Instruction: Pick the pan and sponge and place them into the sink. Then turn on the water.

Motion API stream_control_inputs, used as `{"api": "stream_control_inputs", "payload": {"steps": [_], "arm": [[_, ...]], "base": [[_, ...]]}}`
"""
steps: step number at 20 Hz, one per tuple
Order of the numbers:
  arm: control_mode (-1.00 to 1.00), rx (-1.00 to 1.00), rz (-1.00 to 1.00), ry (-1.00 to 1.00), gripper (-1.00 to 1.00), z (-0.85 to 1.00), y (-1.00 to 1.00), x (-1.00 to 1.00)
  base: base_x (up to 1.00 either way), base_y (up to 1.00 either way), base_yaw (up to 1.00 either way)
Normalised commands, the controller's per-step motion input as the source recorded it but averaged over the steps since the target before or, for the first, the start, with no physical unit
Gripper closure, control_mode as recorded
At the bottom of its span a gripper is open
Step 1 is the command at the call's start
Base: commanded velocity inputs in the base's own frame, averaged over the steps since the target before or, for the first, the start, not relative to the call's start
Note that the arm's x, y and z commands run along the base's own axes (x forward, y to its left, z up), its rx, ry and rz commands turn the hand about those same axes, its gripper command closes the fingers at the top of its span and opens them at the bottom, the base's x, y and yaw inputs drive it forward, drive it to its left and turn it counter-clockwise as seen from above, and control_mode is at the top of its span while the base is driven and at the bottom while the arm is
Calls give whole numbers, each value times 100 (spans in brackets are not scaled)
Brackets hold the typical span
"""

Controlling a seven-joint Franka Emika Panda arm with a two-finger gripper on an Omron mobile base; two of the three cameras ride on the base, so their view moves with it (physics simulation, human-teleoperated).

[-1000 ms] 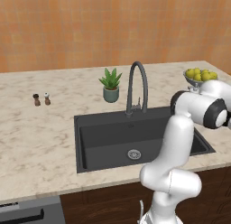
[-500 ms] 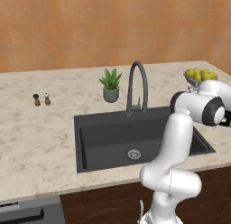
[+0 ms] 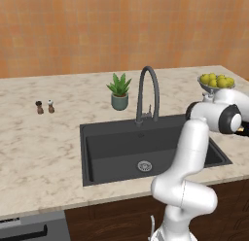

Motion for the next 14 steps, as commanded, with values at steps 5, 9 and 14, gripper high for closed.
{"api": "stream_control_inputs", "payload": {"steps": [5,9,14], "arm": [[-100,9,0,10,-100,-23,-6,4],[-100,10,0,6,-100,-31,-1,2],[-100,6,0,0,-100,-21,0,2]], "base": [[0,0,0],[0,0,0],[0,0,0]]}}
